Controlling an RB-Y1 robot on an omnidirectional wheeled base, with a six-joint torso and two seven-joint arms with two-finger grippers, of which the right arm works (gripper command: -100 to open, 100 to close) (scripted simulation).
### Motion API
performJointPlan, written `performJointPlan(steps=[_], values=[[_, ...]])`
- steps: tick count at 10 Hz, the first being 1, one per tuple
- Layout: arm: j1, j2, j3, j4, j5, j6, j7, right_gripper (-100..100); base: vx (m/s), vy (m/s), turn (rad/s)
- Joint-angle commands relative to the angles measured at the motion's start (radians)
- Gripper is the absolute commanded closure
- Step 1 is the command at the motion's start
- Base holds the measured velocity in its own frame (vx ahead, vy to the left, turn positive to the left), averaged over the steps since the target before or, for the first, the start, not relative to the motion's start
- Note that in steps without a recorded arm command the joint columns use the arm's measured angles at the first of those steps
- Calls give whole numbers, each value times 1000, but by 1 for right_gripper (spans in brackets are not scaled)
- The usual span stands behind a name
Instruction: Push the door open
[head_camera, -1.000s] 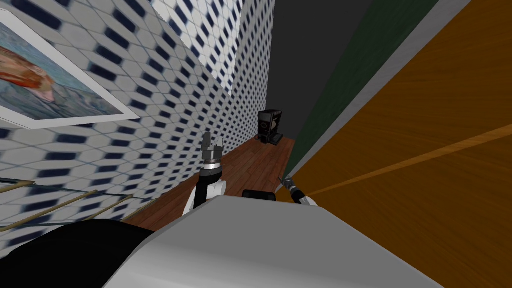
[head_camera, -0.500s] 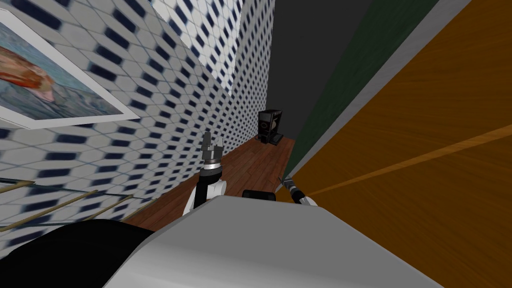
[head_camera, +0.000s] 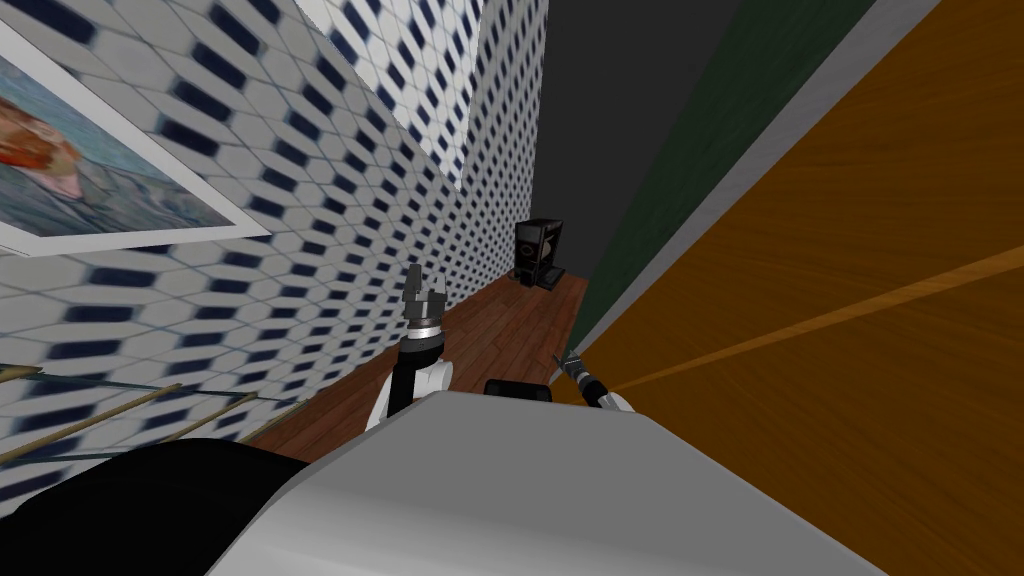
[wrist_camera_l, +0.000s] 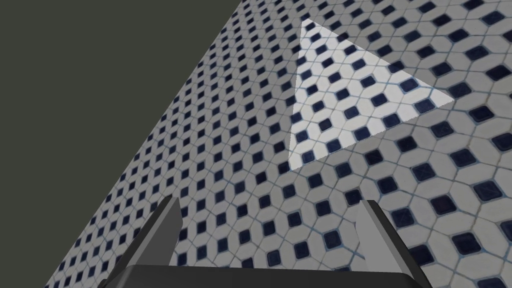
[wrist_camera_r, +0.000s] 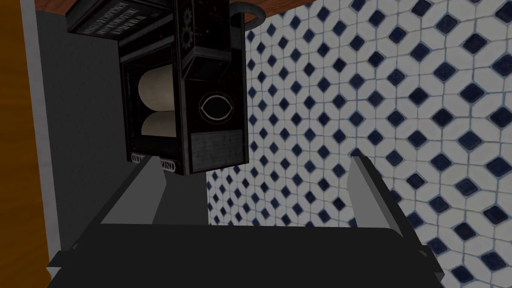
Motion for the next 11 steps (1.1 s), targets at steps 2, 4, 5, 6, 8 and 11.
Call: performJointPlan(steps=[2,4,5,6,8,11], values=[[7,-9,-2,6,-4,-8,-4,-100,-1,-3,-6],[7,-9,-2,6,-4,-8,-4,-100,-4,-9,-24],[7,-9,-2,6,-4,-8,-4,-100,0,0,0],[7,-9,-2,6,-4,-8,-4,-100,2,5,15],[7,-9,-2,6,-4,-8,-4,-100,2,-1,17],[5,-4,17,-5,3,-22,36,-100,-3,-56,-22]])
